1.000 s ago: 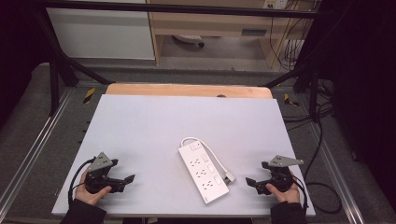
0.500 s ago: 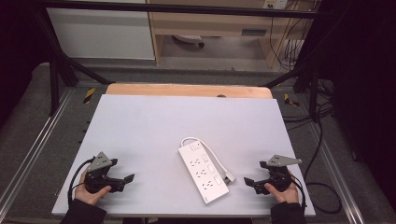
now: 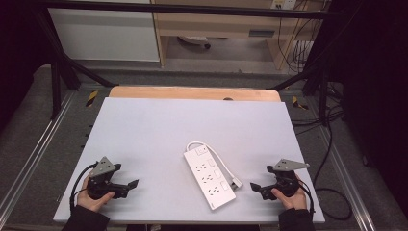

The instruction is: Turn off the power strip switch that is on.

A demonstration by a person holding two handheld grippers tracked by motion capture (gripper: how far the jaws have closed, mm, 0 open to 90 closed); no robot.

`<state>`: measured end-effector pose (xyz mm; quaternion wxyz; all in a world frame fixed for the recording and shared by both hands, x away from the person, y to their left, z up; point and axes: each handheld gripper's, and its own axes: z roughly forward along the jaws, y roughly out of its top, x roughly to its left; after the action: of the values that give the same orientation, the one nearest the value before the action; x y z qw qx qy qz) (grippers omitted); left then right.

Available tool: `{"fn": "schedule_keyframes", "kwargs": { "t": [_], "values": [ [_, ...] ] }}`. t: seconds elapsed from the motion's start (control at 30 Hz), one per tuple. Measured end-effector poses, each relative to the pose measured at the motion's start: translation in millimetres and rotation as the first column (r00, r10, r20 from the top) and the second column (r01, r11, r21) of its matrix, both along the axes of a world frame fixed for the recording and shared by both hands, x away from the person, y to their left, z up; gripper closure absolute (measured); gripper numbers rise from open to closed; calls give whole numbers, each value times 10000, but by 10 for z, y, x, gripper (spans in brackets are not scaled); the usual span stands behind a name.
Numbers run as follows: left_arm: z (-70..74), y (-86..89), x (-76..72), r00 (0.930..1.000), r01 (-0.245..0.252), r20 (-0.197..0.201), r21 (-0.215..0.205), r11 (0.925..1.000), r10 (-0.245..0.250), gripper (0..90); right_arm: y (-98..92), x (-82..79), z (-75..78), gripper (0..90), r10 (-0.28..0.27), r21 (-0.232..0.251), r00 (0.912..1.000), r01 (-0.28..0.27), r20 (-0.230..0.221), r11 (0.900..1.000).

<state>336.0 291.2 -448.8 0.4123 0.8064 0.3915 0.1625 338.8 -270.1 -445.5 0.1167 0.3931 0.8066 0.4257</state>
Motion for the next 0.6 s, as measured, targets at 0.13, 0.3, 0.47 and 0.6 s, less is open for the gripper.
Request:
{"fn": "schedule_keyframes", "kwargs": {
  "t": [0.13, 0.3, 0.47, 0.6],
  "values": [
    [-5, -1, 1, 10000, -6, -21, 16, 10000, 6, 55, 11, 5, 12, 16, 28, 16, 10000, -28, -11, 10000],
    [-2, 0, -2, 10000, 2, -11, 11, 10000, -2, 56, 20, 11, 21, 19, 51, 14, 10000, -51, 30, 10000],
    [-5, 1, 0, 10000, -7, -22, 8, 10000, 7, 56, 33, 10, 40, 23, 24, 80, 10000, -24, 24, 10000],
    [-4, 1, 0, 10000, -12, -19, 6, 10000, 12, 57, 42, 14, 57, 29, 35, 134, 10000, -35, -19, 9999]
  ]
}}
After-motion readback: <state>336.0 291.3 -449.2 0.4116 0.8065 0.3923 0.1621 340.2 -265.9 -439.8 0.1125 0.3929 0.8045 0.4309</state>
